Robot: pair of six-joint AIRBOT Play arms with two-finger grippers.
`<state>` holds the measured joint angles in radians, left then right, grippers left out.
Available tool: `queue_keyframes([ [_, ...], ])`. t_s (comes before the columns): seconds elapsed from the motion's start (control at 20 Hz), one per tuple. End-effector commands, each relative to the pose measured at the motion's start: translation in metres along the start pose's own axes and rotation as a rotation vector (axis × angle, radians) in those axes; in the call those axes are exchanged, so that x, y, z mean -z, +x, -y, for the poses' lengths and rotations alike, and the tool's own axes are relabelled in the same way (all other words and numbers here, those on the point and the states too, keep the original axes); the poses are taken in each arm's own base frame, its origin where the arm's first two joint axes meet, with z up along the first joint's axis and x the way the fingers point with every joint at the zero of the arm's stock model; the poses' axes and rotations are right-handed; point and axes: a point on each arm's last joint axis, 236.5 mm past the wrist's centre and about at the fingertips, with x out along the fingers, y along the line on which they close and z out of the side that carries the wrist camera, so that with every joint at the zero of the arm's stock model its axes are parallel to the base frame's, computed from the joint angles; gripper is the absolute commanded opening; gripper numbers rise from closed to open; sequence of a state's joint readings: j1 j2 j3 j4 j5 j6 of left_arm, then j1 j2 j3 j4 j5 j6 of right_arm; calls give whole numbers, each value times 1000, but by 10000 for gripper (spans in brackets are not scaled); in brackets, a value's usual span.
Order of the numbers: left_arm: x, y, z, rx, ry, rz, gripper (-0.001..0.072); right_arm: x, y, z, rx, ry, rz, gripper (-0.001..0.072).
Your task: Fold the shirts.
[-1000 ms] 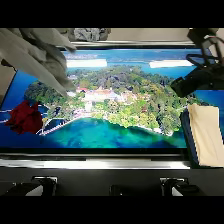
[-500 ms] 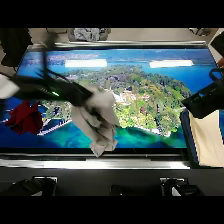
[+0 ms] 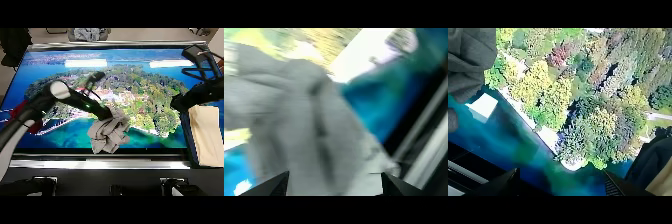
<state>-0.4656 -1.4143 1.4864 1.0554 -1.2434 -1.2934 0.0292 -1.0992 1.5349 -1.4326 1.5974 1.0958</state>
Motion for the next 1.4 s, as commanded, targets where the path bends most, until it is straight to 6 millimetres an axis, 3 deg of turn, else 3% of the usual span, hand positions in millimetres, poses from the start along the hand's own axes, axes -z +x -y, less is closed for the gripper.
queue_keyframes([
  [0.0,13,-87,-81,-212,-100,-20,712,1,38,-2,-79,-29,-82,631],
  [0.1,55,-99,-101,-221,-223,-77,701,2,58,-19,-176,-39,-102,630],
  [0.2,111,-79,-101,-199,-300,-160,701,9,78,-44,-290,-37,-108,631],
  [0.3,159,-38,-75,-103,-356,-199,702,22,97,-68,-397,-33,-124,632],
  [0.45,198,22,-29,51,-453,-185,703,41,125,-90,-486,0,-142,676],
  [0.55,205,51,-16,52,-434,-163,702,59,135,-99,-516,21,-191,677],
  [0.7,195,78,0,37,-358,-115,702,84,135,-113,-581,-9,-265,708],
  [0.9,209,107,6,49,-387,-178,699,92,141,-122,-618,4,-271,709],
  [1.0,209,116,3,52,-426,-177,529,93,148,-141,-660,18,-262,709],
  [1.05,206,118,2,54,-442,-164,345,96,155,-153,-663,-4,-267,709],
  [1.1,204,118,3,58,-450,-158,94,98,163,-167,-661,-55,-262,711],
  [1.15,203,117,4,60,-450,-153,33,99,170,-178,-651,-98,-255,714],
  [1.35,202,111,9,73,-440,-154,31,76,190,-209,-602,-176,-156,714],
])
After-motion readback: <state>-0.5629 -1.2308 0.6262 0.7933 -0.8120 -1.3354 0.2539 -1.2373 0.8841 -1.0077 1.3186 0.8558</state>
